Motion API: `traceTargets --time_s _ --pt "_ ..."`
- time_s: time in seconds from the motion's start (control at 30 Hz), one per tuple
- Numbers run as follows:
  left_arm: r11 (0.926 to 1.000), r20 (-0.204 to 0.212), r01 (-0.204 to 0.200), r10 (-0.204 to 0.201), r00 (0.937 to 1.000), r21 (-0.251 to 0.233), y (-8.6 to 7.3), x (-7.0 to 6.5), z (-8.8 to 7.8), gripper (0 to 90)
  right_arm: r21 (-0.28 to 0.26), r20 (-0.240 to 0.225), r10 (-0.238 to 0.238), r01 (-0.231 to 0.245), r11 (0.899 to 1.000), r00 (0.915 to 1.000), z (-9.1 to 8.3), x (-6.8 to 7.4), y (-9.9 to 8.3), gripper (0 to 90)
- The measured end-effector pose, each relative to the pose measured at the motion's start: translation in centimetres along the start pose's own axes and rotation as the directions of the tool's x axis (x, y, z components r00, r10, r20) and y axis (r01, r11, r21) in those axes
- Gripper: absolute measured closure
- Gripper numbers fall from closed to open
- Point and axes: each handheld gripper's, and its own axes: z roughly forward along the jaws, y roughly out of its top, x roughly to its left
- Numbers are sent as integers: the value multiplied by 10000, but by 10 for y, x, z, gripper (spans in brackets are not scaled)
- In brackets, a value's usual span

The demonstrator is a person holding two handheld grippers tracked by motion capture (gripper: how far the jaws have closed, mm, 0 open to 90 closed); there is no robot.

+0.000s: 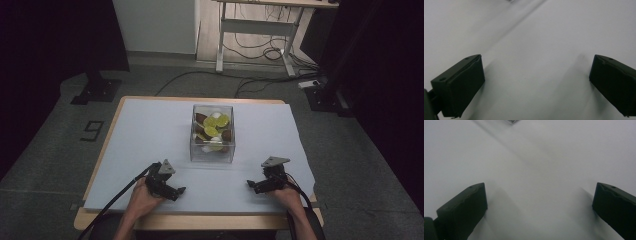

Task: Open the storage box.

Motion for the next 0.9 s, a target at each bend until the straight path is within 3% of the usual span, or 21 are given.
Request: traceTargets --time_s 0.57,0.7,0.77,0.9 --pt "10000 -26 7 -7 10000 30 0 0 0 0 679 1 -38 38 9977 10000 1 0 8 0" --pt "9998 -379 -26 33 9993 175 3 -3 -3 0 795 -43 -25 28 9968 10000 0 0 9 5" --pt "9999 -685 -84 90 9976 87 4 -4 -5 1 888 -1 -15 15 9961 10000 -1 0 11 18" --pt "9995 -450 164 -176 9988 -268 6 -3 -9 18 852 -6 -93 94 9963 10000 -3 3 14 20"
